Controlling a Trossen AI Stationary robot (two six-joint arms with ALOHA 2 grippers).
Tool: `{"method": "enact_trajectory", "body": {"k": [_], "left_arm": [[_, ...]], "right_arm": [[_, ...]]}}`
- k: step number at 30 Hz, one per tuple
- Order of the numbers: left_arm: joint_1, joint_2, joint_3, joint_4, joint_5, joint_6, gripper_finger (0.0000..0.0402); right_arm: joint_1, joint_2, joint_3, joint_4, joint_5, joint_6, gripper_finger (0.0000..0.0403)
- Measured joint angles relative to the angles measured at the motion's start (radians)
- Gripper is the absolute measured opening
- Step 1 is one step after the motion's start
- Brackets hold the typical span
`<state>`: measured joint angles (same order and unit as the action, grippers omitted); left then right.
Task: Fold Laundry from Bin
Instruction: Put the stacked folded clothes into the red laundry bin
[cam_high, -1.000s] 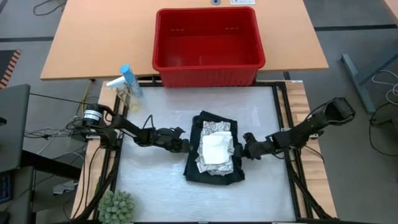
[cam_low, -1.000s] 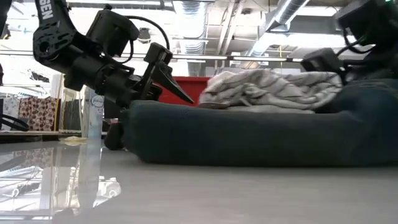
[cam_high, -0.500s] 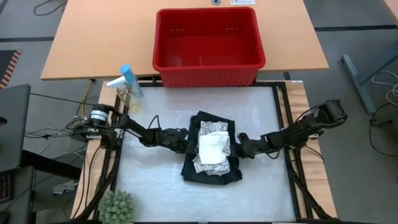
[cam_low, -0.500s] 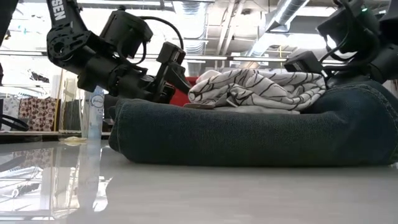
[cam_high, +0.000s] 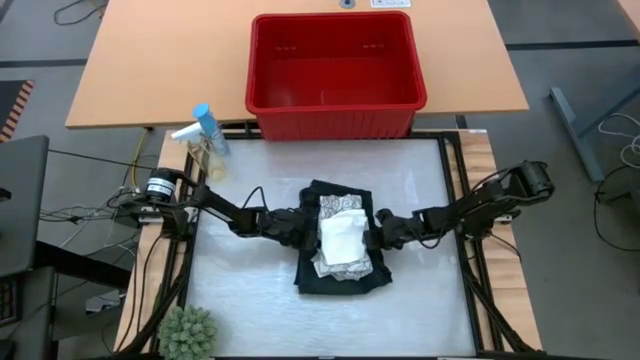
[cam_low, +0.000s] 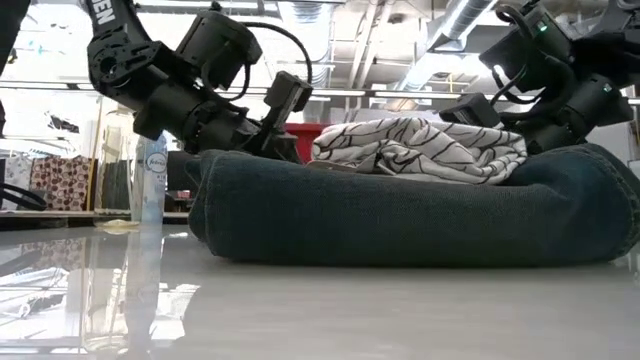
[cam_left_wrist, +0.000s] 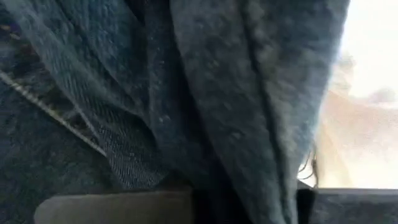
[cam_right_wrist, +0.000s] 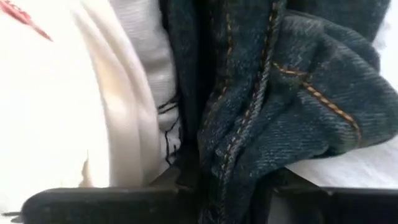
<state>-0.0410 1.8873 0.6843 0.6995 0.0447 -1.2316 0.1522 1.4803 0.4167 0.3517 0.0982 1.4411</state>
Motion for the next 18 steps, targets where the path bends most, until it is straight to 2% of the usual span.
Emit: {"method": "enact_trajectory", "body": {"k": [7, 13, 18], "left_arm": [[0.046, -0.057, 0.014, -0.046, 0.120, 0.033, 0.0024], [0.079, -0.131, 0.014, -0.093, 0.105, 0.021, 0.0024], [0.107, -0.190, 0.016, -0.083, 0.119, -0.036, 0.0024]], "right_arm": [[-0.029, -0.029, 0.070, -0.070, -0.054, -0.058, 0.0091], [-0.095, -0.110, 0.169, -0.215, -0.064, -0.173, 0.0091], [-0.152, -0.126, 0.260, -0.332, -0.126, -0.244, 0.0091]]}}
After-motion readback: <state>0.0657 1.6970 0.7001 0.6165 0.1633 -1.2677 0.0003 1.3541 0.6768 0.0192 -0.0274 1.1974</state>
